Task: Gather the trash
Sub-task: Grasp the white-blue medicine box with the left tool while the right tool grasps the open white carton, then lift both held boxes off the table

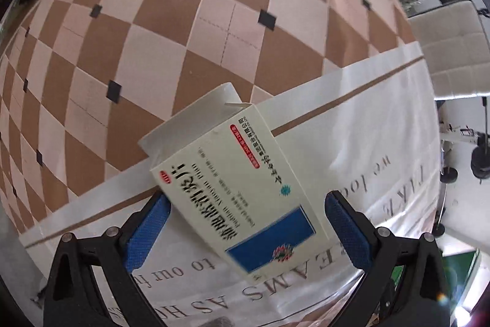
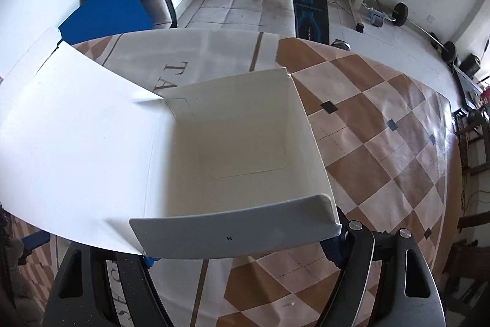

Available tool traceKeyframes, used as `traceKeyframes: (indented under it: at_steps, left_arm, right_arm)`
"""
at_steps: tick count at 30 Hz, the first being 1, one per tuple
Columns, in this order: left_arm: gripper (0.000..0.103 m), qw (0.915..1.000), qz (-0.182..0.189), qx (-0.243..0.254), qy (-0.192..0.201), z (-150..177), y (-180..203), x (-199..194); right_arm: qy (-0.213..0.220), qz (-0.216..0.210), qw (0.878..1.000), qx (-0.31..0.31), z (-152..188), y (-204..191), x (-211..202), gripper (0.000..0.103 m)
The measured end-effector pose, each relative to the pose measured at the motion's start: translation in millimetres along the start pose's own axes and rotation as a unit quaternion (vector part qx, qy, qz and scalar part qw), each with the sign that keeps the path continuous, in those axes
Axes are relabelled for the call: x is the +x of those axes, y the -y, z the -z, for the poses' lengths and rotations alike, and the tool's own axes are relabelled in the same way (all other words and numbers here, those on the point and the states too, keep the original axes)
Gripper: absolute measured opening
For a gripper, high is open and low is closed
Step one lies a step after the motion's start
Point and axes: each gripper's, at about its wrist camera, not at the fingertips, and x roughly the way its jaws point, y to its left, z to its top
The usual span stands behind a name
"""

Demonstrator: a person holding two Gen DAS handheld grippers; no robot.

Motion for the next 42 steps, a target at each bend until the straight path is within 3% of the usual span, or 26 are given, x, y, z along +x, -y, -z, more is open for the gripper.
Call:
traceKeyframes:
  at_steps: [5,7,9,11,12,14,15,16,17,21,22,23,26,29,37,42]
  left_arm:
    - [0.102,0.9997,-0.023,0.001,0.006,5,1,2]
    - [0.098,0.9983,-0.035,0.042,0.019,13,6,1]
    - [0.095,0.9921,-0.040,0.114,0.036,27,18,-1]
    - [0.093,0.9694,-0.054,0.236,0.037,48,35,1]
    - [0.092,0.9503,-0.074,0.299,0.046,63,42,-1]
    - [0.093,0.9192,-0.090,0.382,0.036,87,48,1]
    - [0.092,0.9088,-0.098,0.405,0.024,97,48,5]
    - [0.093,0.9064,-0.102,0.409,0.019,103,45,7]
    - [0.093,0.9097,-0.105,0.402,0.012,106,40,11]
    - [0.092,0.9368,-0.090,0.337,0.022,103,27,7]
    - [0.087,0.9440,-0.088,0.317,0.028,102,24,4]
    - [0.080,0.9490,-0.086,0.301,0.034,97,17,0]
    - [0.079,0.9558,-0.065,0.284,0.037,96,8,-9]
    - [0.078,0.9470,-0.073,0.308,0.054,106,9,-21]
    - [0.078,0.9090,-0.107,0.377,0.142,166,16,-85]
    - [0.078,0.9000,-0.104,0.386,0.174,194,13,-116]
  right_arm:
    - [-0.010,-0.012,1.000,0.009,-13,10,7,0.081]
    - [-0.012,-0.019,1.000,0.004,-15,9,10,0.081]
    - [-0.013,-0.024,1.000,0.002,-12,11,9,0.081]
    - [-0.017,-0.028,0.999,0.002,-9,13,6,0.081]
    - [-0.021,-0.034,0.999,0.001,-6,13,5,0.081]
    - [-0.026,-0.044,0.999,0.001,-2,15,3,0.081]
    - [-0.031,-0.046,0.998,-0.002,2,16,3,0.081]
    - [-0.033,-0.048,0.998,-0.004,6,17,2,0.081]
    - [-0.034,-0.050,0.998,-0.003,8,17,1,0.081]
    - [-0.038,-0.045,0.998,-0.009,11,18,2,0.081]
    - [-0.042,-0.044,0.998,-0.011,10,16,4,0.082]
    - [-0.042,-0.044,0.998,-0.013,9,15,6,0.082]
    - [-0.054,-0.043,0.997,-0.019,7,13,11,0.079]
    - [-0.048,-0.046,0.998,-0.016,13,17,7,0.078]
    - [-0.017,-0.076,0.997,0.010,25,31,-34,0.078]
    - [0.005,-0.092,0.996,0.005,45,25,-69,0.078]
